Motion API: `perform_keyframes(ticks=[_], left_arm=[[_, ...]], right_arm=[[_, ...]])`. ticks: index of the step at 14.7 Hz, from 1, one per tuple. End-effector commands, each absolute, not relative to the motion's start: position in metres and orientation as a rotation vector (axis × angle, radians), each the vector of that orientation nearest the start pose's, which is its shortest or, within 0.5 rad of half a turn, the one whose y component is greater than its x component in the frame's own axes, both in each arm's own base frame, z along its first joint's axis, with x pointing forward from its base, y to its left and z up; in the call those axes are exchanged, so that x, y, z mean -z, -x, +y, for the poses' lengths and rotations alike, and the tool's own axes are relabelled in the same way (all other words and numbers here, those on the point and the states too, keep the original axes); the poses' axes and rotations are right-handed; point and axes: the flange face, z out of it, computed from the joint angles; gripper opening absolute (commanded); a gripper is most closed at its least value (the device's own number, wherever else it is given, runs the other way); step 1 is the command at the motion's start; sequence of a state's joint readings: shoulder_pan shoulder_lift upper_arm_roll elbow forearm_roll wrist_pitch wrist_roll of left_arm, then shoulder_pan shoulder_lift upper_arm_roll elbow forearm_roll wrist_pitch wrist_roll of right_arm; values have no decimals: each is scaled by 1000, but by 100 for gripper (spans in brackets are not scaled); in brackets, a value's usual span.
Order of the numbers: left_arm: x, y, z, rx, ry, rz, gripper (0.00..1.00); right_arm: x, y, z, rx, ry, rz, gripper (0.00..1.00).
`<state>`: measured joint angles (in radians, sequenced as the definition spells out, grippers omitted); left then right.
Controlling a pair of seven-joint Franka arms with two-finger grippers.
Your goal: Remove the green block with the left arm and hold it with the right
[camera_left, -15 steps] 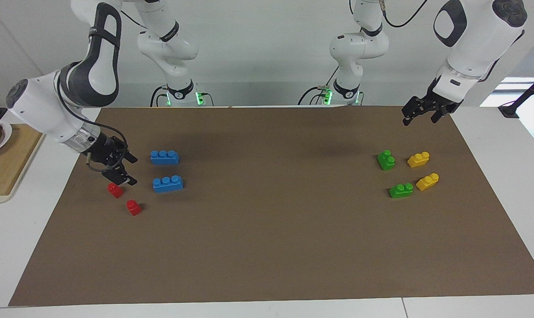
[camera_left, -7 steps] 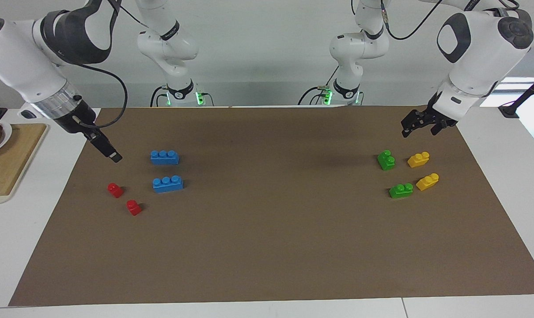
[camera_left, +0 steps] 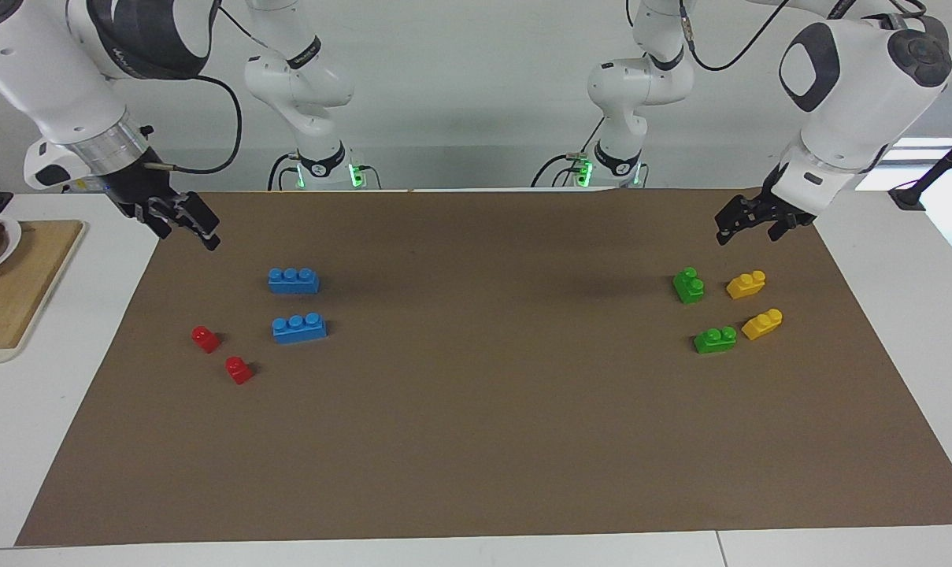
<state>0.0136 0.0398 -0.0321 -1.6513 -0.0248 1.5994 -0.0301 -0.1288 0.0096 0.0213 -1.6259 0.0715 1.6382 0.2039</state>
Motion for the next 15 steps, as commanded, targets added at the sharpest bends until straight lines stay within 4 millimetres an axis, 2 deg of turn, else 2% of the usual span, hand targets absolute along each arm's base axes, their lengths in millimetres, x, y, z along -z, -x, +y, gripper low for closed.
perform_keyframes(ticks=[1, 3, 5, 8, 15], left_arm=[[-572, -560, -14, -161, 3162, -7, 100], [-574, -561, -15, -147, 3161, -2, 100], [-580, -557, -18, -137, 3161, 8, 100], [-584, -556, -17, -130, 3163, 1, 100], [-587, -557, -20, -130, 3163, 16, 100]], right_arm=[[-614, -549, -46, 8, 3097, 367, 100], [-616, -548, -46, 14, 3115, 332, 100], [-618, -547, -36, 14, 3130, 258, 100], [-617, -544, -37, -17, 3151, 201, 100], [-615, -533, -32, -62, 3126, 192, 100]])
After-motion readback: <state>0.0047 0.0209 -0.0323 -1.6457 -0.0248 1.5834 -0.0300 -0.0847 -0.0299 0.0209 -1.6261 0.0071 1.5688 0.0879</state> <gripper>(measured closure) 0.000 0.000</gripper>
